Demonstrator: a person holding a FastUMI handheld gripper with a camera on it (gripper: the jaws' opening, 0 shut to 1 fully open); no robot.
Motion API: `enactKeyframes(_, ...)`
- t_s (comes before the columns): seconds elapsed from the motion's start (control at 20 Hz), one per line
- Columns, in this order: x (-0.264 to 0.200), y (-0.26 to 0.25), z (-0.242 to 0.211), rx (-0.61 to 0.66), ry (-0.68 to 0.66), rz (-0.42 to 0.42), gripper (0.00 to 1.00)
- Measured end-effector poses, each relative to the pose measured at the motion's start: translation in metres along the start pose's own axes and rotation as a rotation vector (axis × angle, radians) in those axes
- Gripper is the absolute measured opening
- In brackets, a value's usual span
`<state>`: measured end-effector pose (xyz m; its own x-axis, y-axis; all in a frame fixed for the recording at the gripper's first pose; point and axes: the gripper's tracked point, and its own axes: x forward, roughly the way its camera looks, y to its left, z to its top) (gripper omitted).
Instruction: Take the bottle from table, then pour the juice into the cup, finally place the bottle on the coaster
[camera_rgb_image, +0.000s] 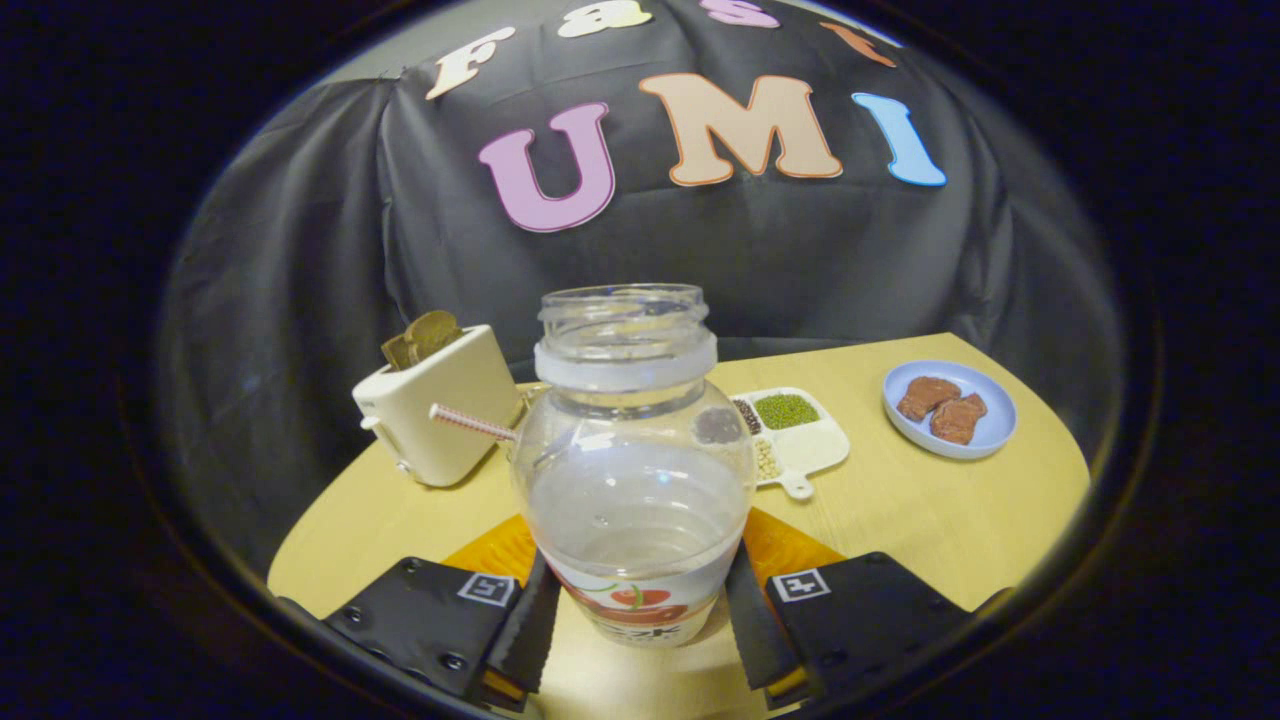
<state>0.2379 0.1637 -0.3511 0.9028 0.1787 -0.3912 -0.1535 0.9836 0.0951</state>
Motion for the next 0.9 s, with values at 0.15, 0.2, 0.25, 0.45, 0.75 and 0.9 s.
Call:
enactKeyframes(0.15, 0.012, 0.003, -0.011, -0.004, 0.010, 0.001, 0.79)
enactKeyframes(0.2, 0.014, 0.002, -0.014, -0.012, 0.011, -0.005, 0.79)
enactKeyframes(0.25, 0.016, 0.001, -0.016, -0.018, 0.013, -0.009, 0.79)
enactKeyframes(0.45, 0.020, 0.004, -0.023, -0.037, 0.007, -0.002, 0.80)
enactKeyframes(0.75, 0.019, 0.003, -0.023, -0.053, 0.000, 0.023, 0.80)
enactKeyframes(0.9, 0.017, 0.002, -0.025, -0.045, 0.003, 0.037, 0.81)
